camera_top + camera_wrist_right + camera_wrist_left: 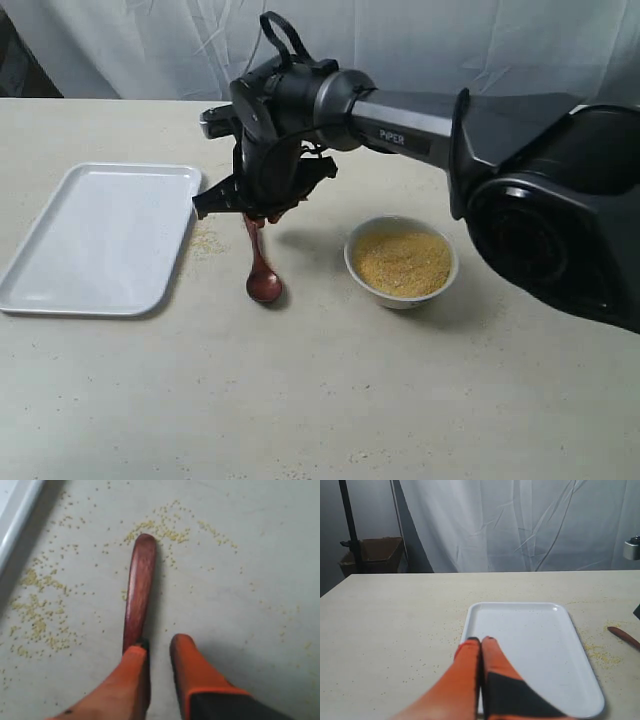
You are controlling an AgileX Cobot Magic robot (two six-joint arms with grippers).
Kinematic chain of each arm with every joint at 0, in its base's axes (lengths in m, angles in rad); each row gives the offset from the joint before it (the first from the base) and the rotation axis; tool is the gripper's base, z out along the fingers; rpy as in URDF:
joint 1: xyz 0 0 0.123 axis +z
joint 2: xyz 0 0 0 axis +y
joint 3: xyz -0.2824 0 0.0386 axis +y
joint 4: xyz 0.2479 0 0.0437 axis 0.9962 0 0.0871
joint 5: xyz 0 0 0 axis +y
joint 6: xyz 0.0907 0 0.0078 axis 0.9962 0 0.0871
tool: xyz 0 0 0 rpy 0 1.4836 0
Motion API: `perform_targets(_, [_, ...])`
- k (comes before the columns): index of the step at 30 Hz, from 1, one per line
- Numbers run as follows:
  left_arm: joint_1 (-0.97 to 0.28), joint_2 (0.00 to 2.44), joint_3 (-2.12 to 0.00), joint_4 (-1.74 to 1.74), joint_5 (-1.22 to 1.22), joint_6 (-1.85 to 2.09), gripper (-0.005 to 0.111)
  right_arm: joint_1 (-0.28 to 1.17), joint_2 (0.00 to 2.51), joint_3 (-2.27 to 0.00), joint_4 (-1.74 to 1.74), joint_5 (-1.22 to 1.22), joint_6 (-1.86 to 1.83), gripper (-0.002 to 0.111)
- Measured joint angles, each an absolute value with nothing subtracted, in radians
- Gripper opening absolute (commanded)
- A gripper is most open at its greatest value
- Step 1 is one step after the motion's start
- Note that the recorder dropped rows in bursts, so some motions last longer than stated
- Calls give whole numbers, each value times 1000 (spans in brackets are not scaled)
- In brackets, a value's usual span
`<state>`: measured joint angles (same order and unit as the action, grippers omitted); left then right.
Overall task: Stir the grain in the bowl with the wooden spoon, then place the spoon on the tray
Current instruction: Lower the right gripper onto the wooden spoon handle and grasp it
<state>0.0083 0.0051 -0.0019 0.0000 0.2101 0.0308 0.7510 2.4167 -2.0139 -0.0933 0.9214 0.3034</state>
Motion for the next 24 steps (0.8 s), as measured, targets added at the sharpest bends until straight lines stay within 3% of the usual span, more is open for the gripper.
perform_targets(12, [8, 5, -2, 0, 209, 31, 0, 765, 2476, -2016, -111, 806, 335, 37])
perform_targets(14, [8, 5, -2, 0, 209, 31, 0, 765, 2478, -2016, -112, 799, 335, 27])
perform_targets(16, [8, 5, -2, 0, 209, 31, 0, 765, 2484, -2016, -119, 799, 335, 1])
perform_targets(24, [8, 5, -2, 0, 209, 31, 0, 765, 2460, -2021, -206, 836, 375, 0])
